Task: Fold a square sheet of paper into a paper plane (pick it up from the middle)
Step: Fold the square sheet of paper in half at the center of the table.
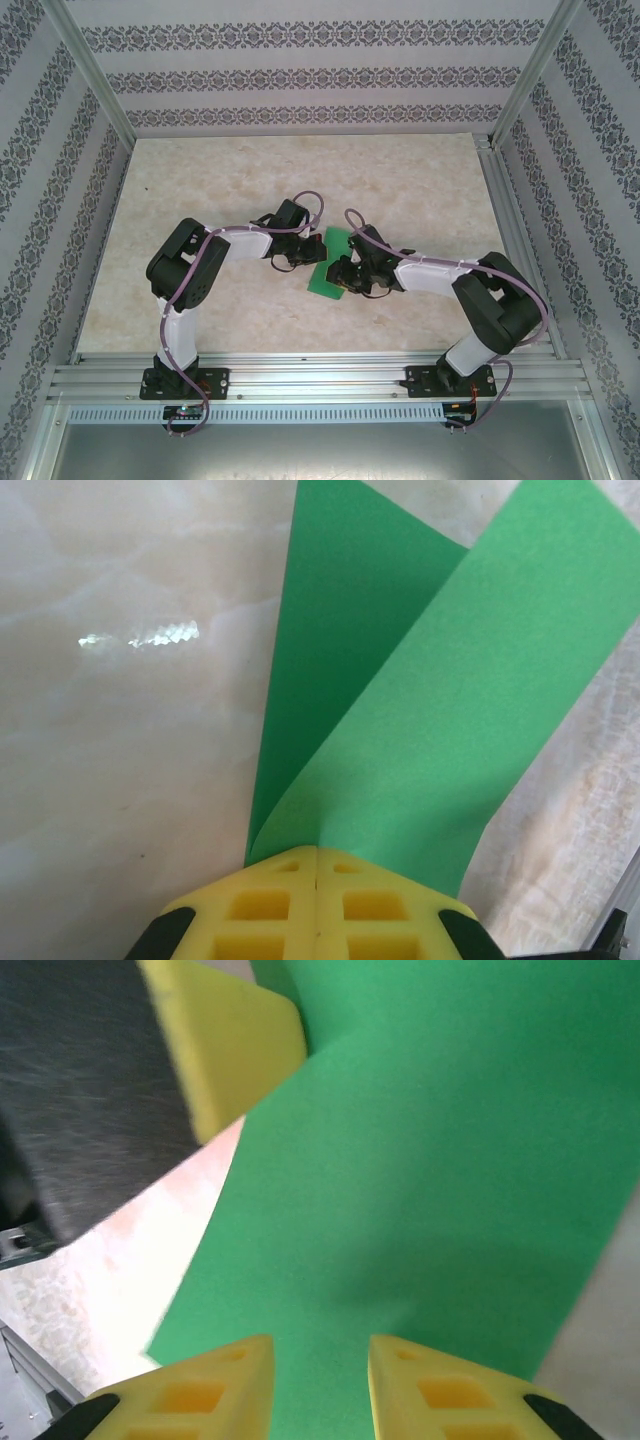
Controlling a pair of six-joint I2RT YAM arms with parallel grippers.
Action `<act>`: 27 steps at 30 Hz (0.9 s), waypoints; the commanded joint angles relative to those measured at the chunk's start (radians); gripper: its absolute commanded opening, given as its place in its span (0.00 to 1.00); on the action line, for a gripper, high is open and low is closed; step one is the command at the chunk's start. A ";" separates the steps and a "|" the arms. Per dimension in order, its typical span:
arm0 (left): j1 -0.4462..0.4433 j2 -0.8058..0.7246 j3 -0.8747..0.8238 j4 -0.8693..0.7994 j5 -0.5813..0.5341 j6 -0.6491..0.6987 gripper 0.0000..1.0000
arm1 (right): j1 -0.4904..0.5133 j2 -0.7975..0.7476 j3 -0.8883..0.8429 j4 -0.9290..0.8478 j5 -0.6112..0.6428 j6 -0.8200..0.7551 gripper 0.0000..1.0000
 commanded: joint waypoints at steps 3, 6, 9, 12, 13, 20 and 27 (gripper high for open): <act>-0.020 0.029 0.003 -0.076 -0.028 0.032 0.04 | 0.008 0.067 -0.047 0.035 0.015 0.013 0.31; -0.020 0.028 0.004 -0.078 -0.027 0.032 0.04 | 0.007 0.053 -0.041 0.012 0.020 0.008 0.31; -0.020 0.024 0.003 -0.081 -0.032 0.034 0.04 | 0.011 0.001 -0.024 0.001 0.014 0.004 0.31; -0.020 0.024 0.007 -0.083 -0.029 0.035 0.04 | 0.016 -0.065 -0.010 -0.031 0.017 -0.003 0.31; -0.020 0.024 0.006 -0.084 -0.030 0.035 0.04 | 0.018 -0.084 -0.012 -0.031 0.016 -0.003 0.31; -0.023 0.027 0.008 -0.081 -0.030 0.035 0.04 | 0.035 -0.066 -0.069 0.064 -0.031 0.037 0.32; -0.023 0.028 0.008 -0.083 -0.030 0.036 0.04 | 0.052 -0.008 -0.101 0.006 0.021 0.033 0.31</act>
